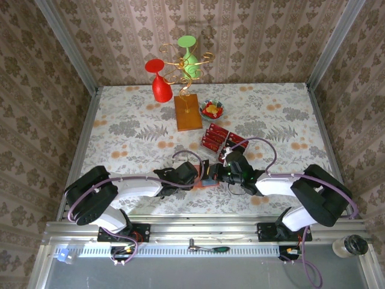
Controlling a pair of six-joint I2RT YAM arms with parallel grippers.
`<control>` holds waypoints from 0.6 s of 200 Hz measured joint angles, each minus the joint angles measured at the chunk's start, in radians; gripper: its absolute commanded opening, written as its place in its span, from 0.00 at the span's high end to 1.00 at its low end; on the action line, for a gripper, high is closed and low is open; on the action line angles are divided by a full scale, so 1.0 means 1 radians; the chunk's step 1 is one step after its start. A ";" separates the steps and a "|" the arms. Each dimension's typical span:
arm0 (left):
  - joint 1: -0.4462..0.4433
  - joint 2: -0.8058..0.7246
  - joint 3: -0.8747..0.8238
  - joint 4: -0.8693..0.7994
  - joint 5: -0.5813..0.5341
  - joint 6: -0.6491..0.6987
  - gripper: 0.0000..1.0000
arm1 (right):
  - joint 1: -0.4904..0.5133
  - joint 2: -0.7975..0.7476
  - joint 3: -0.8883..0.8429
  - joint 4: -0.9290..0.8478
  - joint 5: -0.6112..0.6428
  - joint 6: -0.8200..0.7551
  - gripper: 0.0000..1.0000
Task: Put the credit cards into the card holder
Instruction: Insert the credit card into the card slot.
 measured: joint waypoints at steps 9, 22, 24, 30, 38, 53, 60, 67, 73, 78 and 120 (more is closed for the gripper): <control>-0.001 0.000 -0.001 0.000 -0.001 -0.002 0.35 | 0.001 0.005 0.000 0.006 0.000 0.000 1.00; -0.001 0.000 -0.001 0.000 -0.003 -0.002 0.35 | 0.003 0.013 0.000 0.016 0.000 0.001 1.00; -0.001 0.000 -0.001 0.000 -0.003 -0.002 0.35 | 0.003 0.013 0.000 0.017 0.000 0.002 1.00; -0.002 0.000 -0.001 0.000 -0.003 -0.002 0.35 | 0.004 0.016 0.000 0.022 0.000 0.003 1.00; -0.002 0.000 -0.001 0.000 -0.003 -0.002 0.35 | 0.005 0.016 -0.001 0.025 0.000 0.003 1.00; -0.002 0.000 -0.001 0.000 -0.003 -0.002 0.35 | 0.005 0.017 -0.002 0.028 0.000 0.004 1.00; -0.002 0.000 -0.001 0.001 -0.003 -0.002 0.35 | 0.005 0.017 -0.003 0.030 0.000 0.004 1.00; -0.002 0.000 -0.001 0.001 -0.003 -0.002 0.35 | 0.005 0.017 -0.005 0.030 0.000 0.004 1.00; -0.002 0.000 -0.001 0.001 -0.003 -0.002 0.35 | 0.005 0.017 -0.006 0.030 0.000 0.005 1.00; -0.002 0.000 -0.001 0.001 -0.003 -0.002 0.35 | 0.006 0.017 -0.009 0.032 0.000 0.005 1.00; -0.002 0.000 -0.001 0.001 -0.003 -0.002 0.35 | 0.012 0.018 -0.016 0.032 0.000 0.015 1.00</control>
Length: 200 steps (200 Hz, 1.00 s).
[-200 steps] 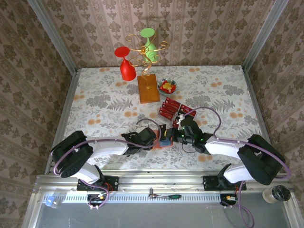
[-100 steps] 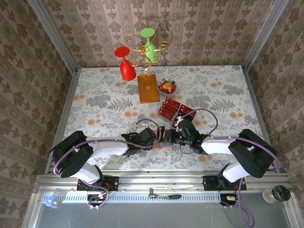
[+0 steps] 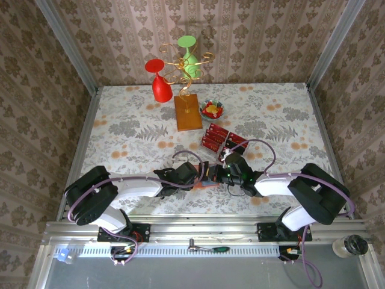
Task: Put the credit cards into the card holder
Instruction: Insert the credit card into the card slot.
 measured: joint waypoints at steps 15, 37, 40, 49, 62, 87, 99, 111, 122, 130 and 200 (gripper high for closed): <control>0.000 0.000 0.000 0.000 0.000 0.000 0.35 | 0.000 0.002 0.000 0.000 0.000 0.003 1.00; 0.000 0.000 0.000 0.000 0.000 0.000 0.35 | 0.005 0.007 0.000 0.000 0.002 0.004 1.00; 0.000 0.000 0.000 0.000 0.000 0.000 0.35 | 0.005 0.008 0.000 0.000 0.002 0.004 1.00; 0.000 0.000 0.000 0.000 0.000 0.000 0.35 | 0.008 0.008 0.000 0.000 0.002 0.005 1.00; 0.000 0.000 0.000 0.000 0.000 0.000 0.35 | 0.009 0.010 0.000 -0.001 0.002 0.006 1.00; 0.000 0.000 0.000 0.000 0.000 0.000 0.35 | 0.011 0.011 0.000 -0.004 0.003 0.006 1.00; 0.000 0.000 0.000 0.000 0.000 0.000 0.35 | 0.011 0.011 0.000 -0.007 0.005 0.007 1.00; 0.000 0.000 0.000 0.000 0.000 0.000 0.35 | 0.011 0.011 0.000 -0.009 0.006 0.007 1.00; 0.000 0.000 0.000 0.000 0.000 0.000 0.35 | 0.012 0.011 0.000 -0.010 0.007 0.007 1.00; 0.000 0.000 0.000 0.000 0.000 0.000 0.35 | 0.012 0.011 0.000 -0.012 0.010 0.008 1.00; 0.000 0.000 0.000 0.000 0.000 0.000 0.35 | 0.015 0.011 0.000 -0.065 0.018 0.011 1.00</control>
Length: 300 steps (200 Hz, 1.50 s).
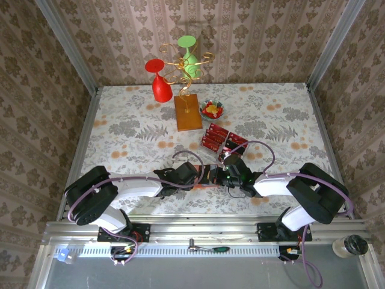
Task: Put the credit cards into the card holder
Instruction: Insert the credit card into the card slot.
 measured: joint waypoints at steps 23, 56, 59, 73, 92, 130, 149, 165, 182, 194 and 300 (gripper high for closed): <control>0.000 0.000 0.000 0.000 0.000 0.000 0.35 | 0.002 0.000 0.003 -0.019 0.000 0.000 1.00; 0.000 0.000 0.000 0.000 0.000 0.000 0.35 | 0.002 -0.001 0.018 -0.050 0.000 -0.002 1.00; 0.000 0.000 0.000 0.000 0.000 0.000 0.35 | 0.002 -0.002 0.019 -0.053 0.000 -0.002 1.00; 0.000 0.000 0.000 0.000 0.000 0.000 0.35 | 0.002 -0.002 0.026 -0.069 0.000 -0.005 1.00; 0.000 0.000 0.000 0.000 0.000 0.000 0.35 | 0.002 -0.002 0.033 -0.086 0.000 -0.008 1.00; 0.000 0.000 0.000 0.000 0.000 0.000 0.35 | 0.002 -0.002 0.052 -0.125 -0.001 -0.010 1.00; 0.000 0.000 0.000 0.000 0.000 0.000 0.35 | 0.002 0.000 0.062 -0.140 -0.001 -0.012 1.00; 0.000 0.000 0.000 0.000 0.000 0.000 0.35 | 0.002 0.008 0.072 -0.152 -0.002 -0.012 1.00; 0.000 0.000 0.000 0.000 0.000 0.000 0.35 | 0.002 0.016 0.080 -0.157 -0.006 -0.013 1.00; 0.000 0.000 0.000 0.000 0.000 0.000 0.35 | 0.002 0.021 0.084 -0.162 -0.008 -0.012 1.00; 0.000 0.000 -0.004 0.008 -0.003 0.000 0.35 | 0.002 0.042 0.112 -0.184 -0.027 -0.027 1.00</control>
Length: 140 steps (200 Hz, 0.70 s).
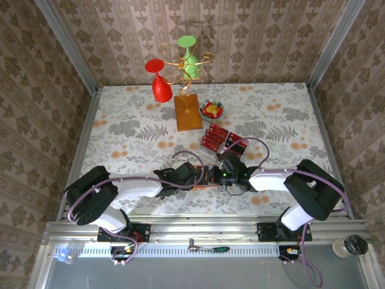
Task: Put the credit cards into the card holder
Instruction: Insert the credit card into the card slot.
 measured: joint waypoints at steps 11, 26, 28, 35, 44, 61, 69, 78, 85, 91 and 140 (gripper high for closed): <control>0.000 0.000 0.000 0.001 0.000 0.000 0.35 | 0.000 -0.005 0.000 -0.012 0.000 0.000 1.00; 0.000 0.000 0.000 0.002 0.000 0.000 0.35 | 0.000 -0.018 0.002 -0.034 0.000 -0.001 1.00; 0.000 0.000 0.000 0.002 0.000 0.000 0.35 | 0.000 -0.019 0.002 -0.039 0.000 -0.002 1.00; 0.000 0.000 0.000 0.002 0.000 0.000 0.35 | 0.000 -0.023 0.005 -0.050 0.000 -0.003 1.00; 0.000 0.000 0.000 0.002 0.000 0.000 0.35 | 0.000 -0.024 0.012 -0.066 0.000 -0.004 1.00; 0.000 0.000 0.000 0.002 0.000 0.000 0.35 | 0.000 -0.024 0.022 -0.085 0.000 -0.004 1.00; 0.000 0.000 0.000 0.002 0.000 0.000 0.35 | 0.000 -0.024 0.025 -0.094 0.000 -0.004 1.00; 0.000 0.000 0.000 0.003 0.000 0.000 0.35 | 0.000 -0.024 0.028 -0.101 0.000 -0.004 1.00; 0.000 0.000 0.000 0.003 0.000 0.000 0.35 | 0.000 -0.024 0.031 -0.105 0.000 -0.005 1.00; 0.000 0.000 -0.001 0.003 0.000 0.000 0.35 | 0.000 -0.024 0.033 -0.109 0.000 -0.006 1.00; 0.000 0.000 -0.001 0.003 0.000 0.000 0.35 | 0.000 -0.010 0.065 -0.150 -0.002 -0.015 1.00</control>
